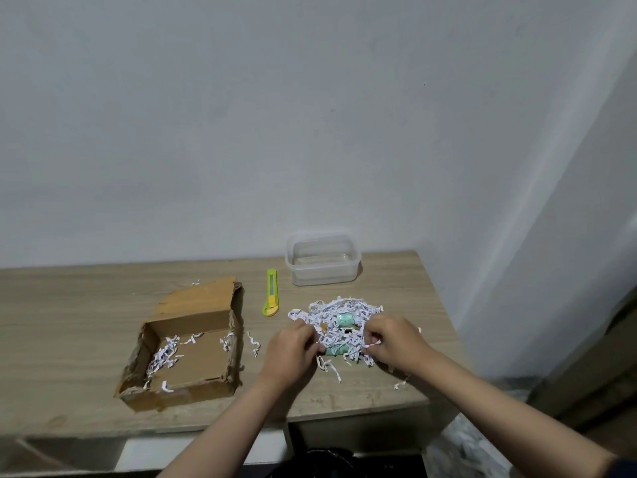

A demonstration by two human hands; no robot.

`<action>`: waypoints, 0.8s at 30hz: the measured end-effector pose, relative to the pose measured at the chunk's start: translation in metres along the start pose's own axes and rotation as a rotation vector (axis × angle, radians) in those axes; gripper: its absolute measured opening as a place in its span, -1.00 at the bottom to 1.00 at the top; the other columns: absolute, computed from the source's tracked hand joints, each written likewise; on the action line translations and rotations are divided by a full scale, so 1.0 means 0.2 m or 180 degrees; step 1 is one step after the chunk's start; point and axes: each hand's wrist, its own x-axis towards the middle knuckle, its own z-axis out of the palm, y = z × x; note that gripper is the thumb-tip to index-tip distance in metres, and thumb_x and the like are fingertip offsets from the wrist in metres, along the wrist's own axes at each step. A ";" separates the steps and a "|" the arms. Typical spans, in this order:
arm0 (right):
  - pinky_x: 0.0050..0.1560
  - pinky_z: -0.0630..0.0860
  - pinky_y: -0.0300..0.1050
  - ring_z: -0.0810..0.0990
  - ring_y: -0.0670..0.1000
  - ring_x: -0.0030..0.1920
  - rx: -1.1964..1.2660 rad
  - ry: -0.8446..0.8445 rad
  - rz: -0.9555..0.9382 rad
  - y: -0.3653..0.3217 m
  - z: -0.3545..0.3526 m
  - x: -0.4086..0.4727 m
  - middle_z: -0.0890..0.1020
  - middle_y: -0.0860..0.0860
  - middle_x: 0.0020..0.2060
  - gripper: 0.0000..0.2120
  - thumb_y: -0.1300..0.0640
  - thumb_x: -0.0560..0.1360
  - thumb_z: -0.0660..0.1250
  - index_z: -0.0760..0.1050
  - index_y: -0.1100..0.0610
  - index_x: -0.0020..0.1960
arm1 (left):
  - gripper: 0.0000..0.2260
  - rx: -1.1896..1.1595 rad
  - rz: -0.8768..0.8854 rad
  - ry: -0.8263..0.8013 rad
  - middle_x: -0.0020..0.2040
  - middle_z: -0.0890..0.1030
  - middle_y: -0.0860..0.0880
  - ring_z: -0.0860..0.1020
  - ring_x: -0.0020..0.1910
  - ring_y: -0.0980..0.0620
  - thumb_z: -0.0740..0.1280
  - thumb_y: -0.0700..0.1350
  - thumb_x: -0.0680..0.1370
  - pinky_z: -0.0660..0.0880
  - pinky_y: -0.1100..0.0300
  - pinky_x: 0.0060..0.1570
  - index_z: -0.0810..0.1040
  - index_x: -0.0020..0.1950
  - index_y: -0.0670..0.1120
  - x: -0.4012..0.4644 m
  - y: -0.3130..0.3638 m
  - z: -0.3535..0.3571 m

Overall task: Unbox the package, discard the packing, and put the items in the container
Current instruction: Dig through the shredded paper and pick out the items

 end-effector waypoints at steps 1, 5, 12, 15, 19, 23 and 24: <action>-0.23 0.37 -0.14 0.51 0.00 -0.24 0.0022 -0.0012 0.0019 -0.01 0.01 0.00 0.53 -0.07 -0.36 -0.91 0.24 0.26 0.38 0.50 0.09 -0.34 | -0.86 -0.0063 -0.0020 -0.0014 -0.24 0.56 -0.02 0.51 -0.25 -0.03 0.45 -0.08 0.42 0.42 0.11 -0.29 0.56 -0.26 -0.10 0.00 0.00 0.01; -0.18 0.39 -0.15 0.57 0.05 -0.12 -0.0076 -0.0108 0.0134 -0.01 0.04 0.00 0.65 0.04 -0.20 -0.98 0.21 0.34 0.42 0.58 0.14 -0.24 | -0.87 -0.0060 0.0050 -0.0145 -0.23 0.56 -0.09 0.53 -0.24 -0.10 0.30 -0.16 0.45 0.48 0.04 -0.30 0.63 -0.21 -0.14 -0.01 -0.01 0.05; 0.05 0.50 -0.07 0.53 0.03 0.06 -0.0144 -0.0214 0.0102 -0.03 0.04 -0.04 0.60 0.02 -0.03 -0.72 0.24 0.42 0.26 0.60 0.10 0.08 | -0.88 0.0064 0.0147 0.0276 -0.16 0.51 -0.01 0.49 -0.19 -0.02 0.29 -0.16 0.40 0.47 0.09 -0.31 0.57 -0.10 -0.06 -0.04 0.05 0.02; 0.05 0.41 -0.08 0.46 -0.02 0.00 -0.0238 -0.0029 0.0085 -0.04 0.04 -0.06 0.51 -0.05 -0.09 -0.72 0.01 0.41 0.32 0.58 0.02 0.09 | -0.70 0.0165 0.0561 0.0313 0.07 0.51 0.00 0.44 0.03 0.01 0.27 -0.13 0.39 0.41 0.13 -0.05 0.52 0.12 0.02 -0.04 0.09 0.02; 0.02 0.32 -0.07 0.45 0.00 -0.04 -0.0208 0.0435 0.0115 -0.03 0.06 -0.06 0.53 -0.08 -0.16 -0.77 -0.12 0.44 0.31 0.64 0.00 -0.16 | -0.61 0.0563 0.0828 -0.0084 0.27 0.51 0.03 0.42 0.24 -0.04 0.13 -0.01 0.44 0.28 -0.11 0.26 0.48 0.24 0.12 -0.02 0.10 0.05; 0.11 0.44 0.04 0.49 0.02 0.01 -0.0145 0.0498 -0.0026 -0.05 0.08 -0.05 0.58 -0.06 -0.10 -0.90 0.07 0.42 0.36 0.60 0.03 -0.08 | -0.68 0.0817 0.0608 -0.0066 0.19 0.56 0.09 0.48 0.20 -0.01 0.14 0.04 0.48 0.31 -0.17 0.25 0.54 0.17 0.11 -0.04 0.03 0.07; 0.15 0.42 0.03 0.49 0.01 0.05 -0.0188 0.0364 -0.0137 -0.06 0.10 -0.04 0.59 -0.06 -0.05 -0.85 0.09 0.44 0.33 0.58 0.03 0.00 | -0.69 0.0867 0.0597 -0.0039 0.17 0.57 0.09 0.49 0.18 0.00 0.15 0.05 0.49 0.32 -0.16 0.24 0.54 0.16 0.11 -0.05 0.01 0.08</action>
